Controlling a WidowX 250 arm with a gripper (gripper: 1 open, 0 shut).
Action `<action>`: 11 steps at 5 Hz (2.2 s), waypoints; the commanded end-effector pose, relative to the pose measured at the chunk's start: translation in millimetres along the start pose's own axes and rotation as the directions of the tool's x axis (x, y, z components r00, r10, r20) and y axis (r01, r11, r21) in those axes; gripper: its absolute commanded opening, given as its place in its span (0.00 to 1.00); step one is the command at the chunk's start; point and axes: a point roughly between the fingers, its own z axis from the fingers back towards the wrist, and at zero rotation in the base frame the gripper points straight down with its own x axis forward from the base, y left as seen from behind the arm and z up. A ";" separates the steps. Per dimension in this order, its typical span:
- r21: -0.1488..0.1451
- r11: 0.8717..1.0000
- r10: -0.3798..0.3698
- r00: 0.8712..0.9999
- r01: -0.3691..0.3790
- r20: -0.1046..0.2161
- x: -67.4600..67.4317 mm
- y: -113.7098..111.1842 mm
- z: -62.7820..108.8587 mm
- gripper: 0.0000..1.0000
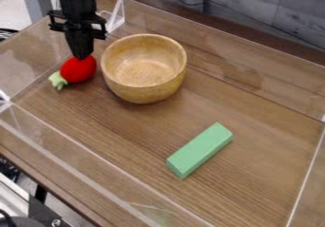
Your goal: Move the red fruit to the left
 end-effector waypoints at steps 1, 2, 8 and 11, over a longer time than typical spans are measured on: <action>0.021 0.999 0.042 0.998 -0.043 0.047 2.0 1.0 28.0 1.00; 0.017 0.996 0.084 0.996 -0.085 0.042 -2.3 -3.9 40.0 1.00; 0.044 0.987 -0.160 0.978 0.155 0.135 -13.2 -93.5 75.2 1.00; 0.086 0.982 -0.180 0.974 0.170 0.136 -8.7 -121.0 70.0 1.00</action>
